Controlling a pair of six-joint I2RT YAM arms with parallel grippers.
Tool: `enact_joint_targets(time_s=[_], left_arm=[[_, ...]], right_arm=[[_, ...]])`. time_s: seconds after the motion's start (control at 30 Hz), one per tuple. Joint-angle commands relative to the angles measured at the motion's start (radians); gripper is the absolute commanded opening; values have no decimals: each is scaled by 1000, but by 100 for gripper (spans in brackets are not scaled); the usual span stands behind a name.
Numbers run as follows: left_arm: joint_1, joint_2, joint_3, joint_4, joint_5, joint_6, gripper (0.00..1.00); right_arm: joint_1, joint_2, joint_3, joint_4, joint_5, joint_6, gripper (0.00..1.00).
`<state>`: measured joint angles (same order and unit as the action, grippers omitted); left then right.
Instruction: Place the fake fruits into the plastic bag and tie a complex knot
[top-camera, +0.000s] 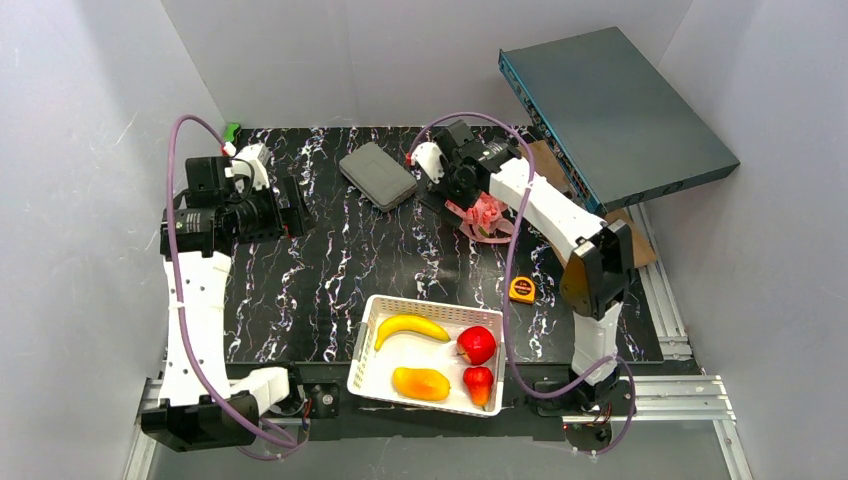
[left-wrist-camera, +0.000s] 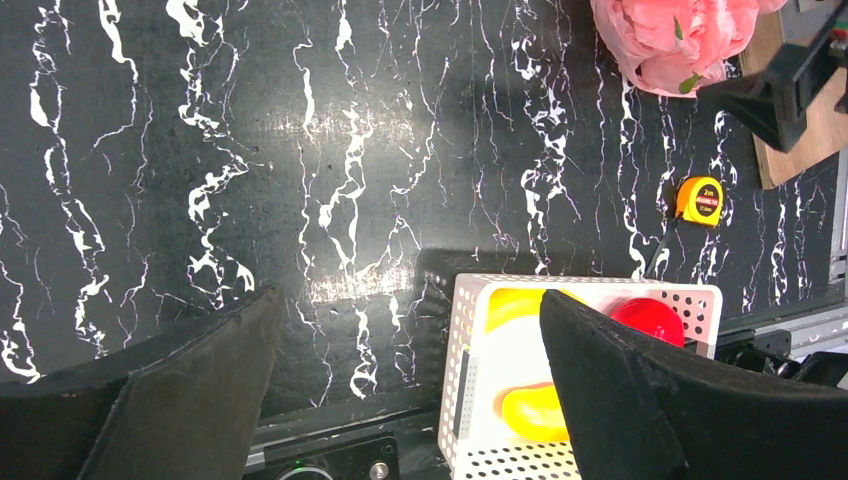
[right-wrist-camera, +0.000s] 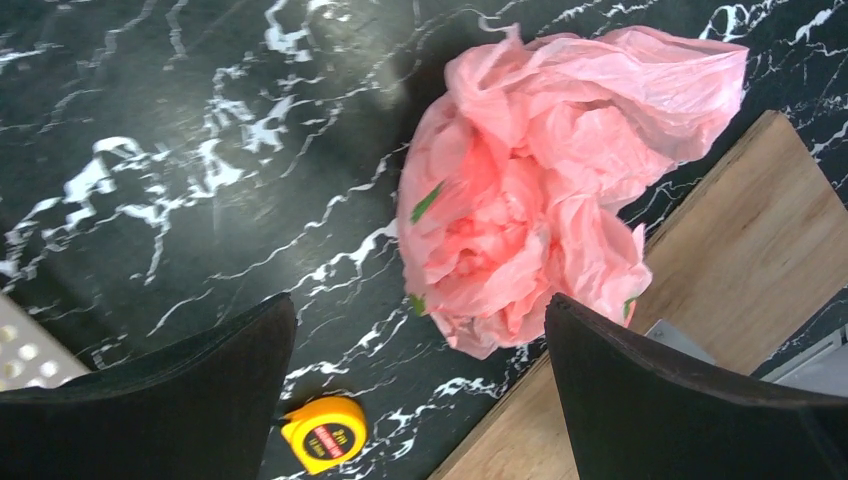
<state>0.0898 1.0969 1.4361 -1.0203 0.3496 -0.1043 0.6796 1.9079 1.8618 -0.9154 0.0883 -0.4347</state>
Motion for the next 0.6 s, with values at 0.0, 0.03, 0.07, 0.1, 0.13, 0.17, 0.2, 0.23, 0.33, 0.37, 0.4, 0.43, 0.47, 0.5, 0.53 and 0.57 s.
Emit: enact_joint_targets(time_s=[0.0,0.03,0.07,0.1,0.13,0.17,0.2,0.23,0.33,0.37,0.4,0.43,0.47,0.5,0.53,0.57], left_arm=[[3,20,-12,3,38,12,100],[3,16,-20,10,44,11,99],[3,9,-32,18,51,12,99],[4,2,-41,24,57,16,100],[4,-5,-50,33,61,21,99],[3,-13,-60,39,63,23,100],[3,-18,-67,44,66,25,100],[3,-23,-72,44,68,29,99],[4,-33,-87,45,67,35,99],[4,-34,-91,45,65,36,99],[4,-34,-94,43,61,38,100],[4,-35,-98,43,56,38,100],[4,-36,-100,45,52,39,99],[2,-37,-101,46,49,40,99],[3,-38,-101,48,45,40,99],[3,-40,-100,49,42,41,99]], right_arm=[[-51,42,91,52,54,-42,100],[-67,56,99,55,47,-46,100],[-82,66,108,56,36,-52,100],[-93,74,113,59,31,-58,100],[-103,81,117,60,29,-66,100],[-112,86,120,58,20,-73,100],[-119,87,120,60,8,-77,100],[-126,88,121,61,0,-80,100],[-138,92,117,74,-10,-93,100],[-140,103,114,76,-4,-100,100],[-143,114,111,77,6,-108,100],[-145,127,104,82,16,-115,100],[-150,141,99,87,24,-122,100],[-155,156,95,94,34,-130,100],[-159,172,91,102,48,-138,100],[-165,190,91,104,55,-146,100]])
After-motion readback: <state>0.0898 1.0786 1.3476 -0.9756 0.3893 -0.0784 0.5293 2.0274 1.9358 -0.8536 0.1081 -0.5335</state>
